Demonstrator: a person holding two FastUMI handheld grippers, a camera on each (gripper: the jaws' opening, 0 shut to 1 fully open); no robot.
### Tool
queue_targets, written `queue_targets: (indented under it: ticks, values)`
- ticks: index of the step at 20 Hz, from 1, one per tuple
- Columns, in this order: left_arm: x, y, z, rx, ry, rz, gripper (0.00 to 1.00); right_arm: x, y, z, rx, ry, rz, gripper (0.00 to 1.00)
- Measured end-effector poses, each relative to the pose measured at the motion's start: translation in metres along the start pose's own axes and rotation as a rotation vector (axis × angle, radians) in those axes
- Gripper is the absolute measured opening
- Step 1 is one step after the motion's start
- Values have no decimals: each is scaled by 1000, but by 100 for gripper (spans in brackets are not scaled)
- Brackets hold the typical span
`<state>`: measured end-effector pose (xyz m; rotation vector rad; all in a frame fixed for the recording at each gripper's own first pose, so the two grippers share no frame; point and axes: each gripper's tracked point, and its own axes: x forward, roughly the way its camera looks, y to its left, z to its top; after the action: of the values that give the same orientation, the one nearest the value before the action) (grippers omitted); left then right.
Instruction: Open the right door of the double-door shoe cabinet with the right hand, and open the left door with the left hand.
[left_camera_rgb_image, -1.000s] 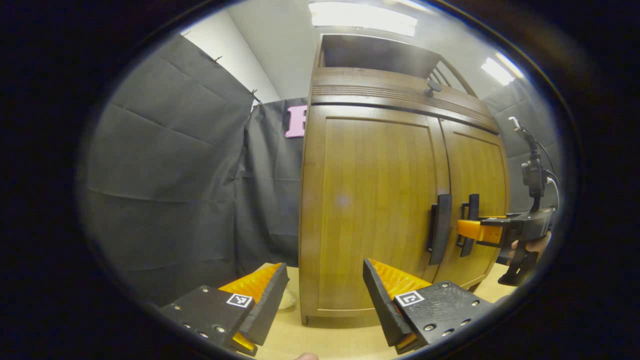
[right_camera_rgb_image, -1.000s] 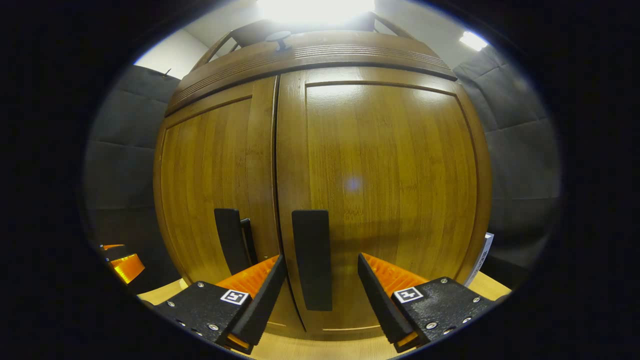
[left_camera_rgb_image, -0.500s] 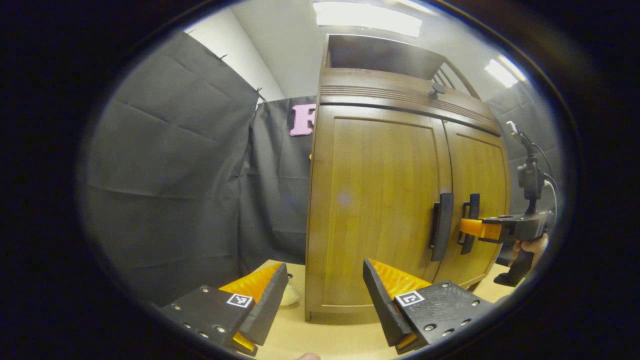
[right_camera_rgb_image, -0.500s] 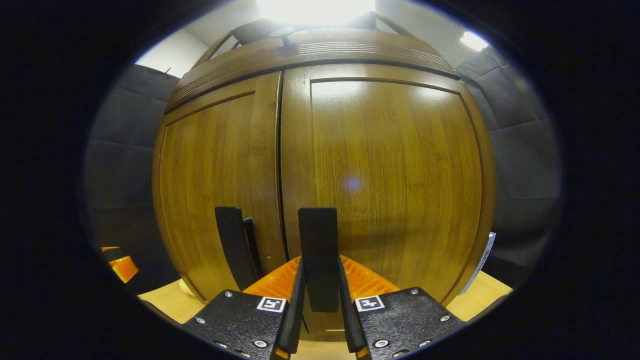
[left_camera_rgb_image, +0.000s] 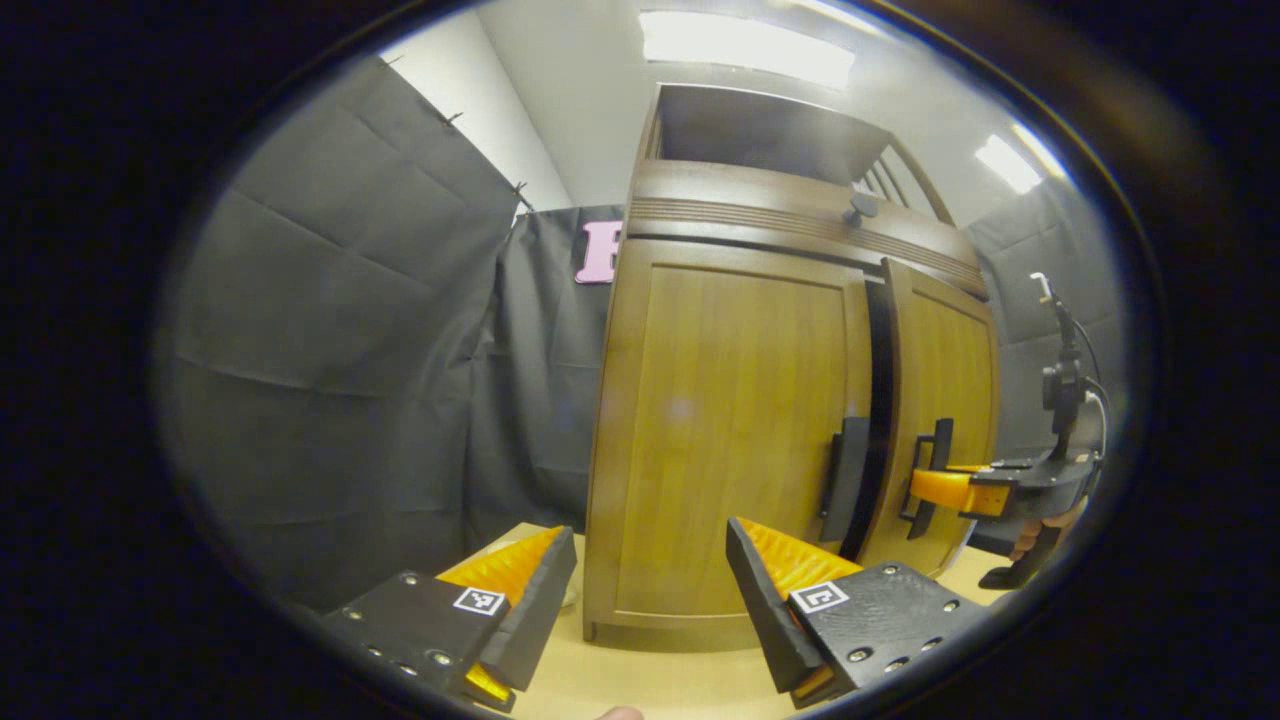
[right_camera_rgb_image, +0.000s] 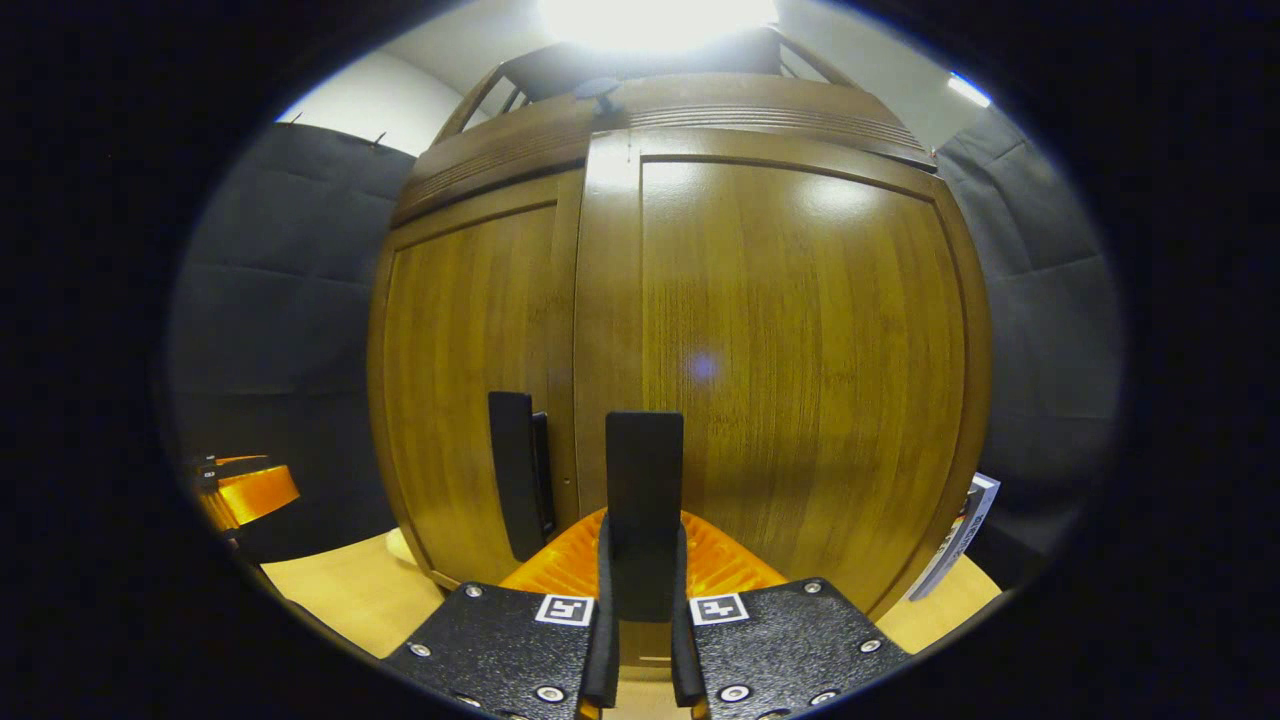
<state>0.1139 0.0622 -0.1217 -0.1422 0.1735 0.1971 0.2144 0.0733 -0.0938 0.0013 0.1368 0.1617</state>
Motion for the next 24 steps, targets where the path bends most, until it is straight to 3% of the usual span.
queue_targets:
  ticks: [5,14,19,20,21,24]
  values:
    - [-1,-2,-1,28,-2,-1,87,-45,-2,2,27,-26,32,19]
    - [-1,-5,0,44,-14,-36,87,-118,-33,-1,28,-79,4,21]
    - [-6,-7,1,32,-4,-71,87,-152,-58,0,30,-103,-52,20]
    - [-7,-8,1,34,-3,-78,81,-158,-65,-1,27,-105,-66,20]
    - [-7,-8,1,37,-3,-83,87,-165,-72,-1,26,-108,-82,19]
    - [-7,-10,0,41,-8,-98,87,-188,-96,2,16,-123,-149,18]
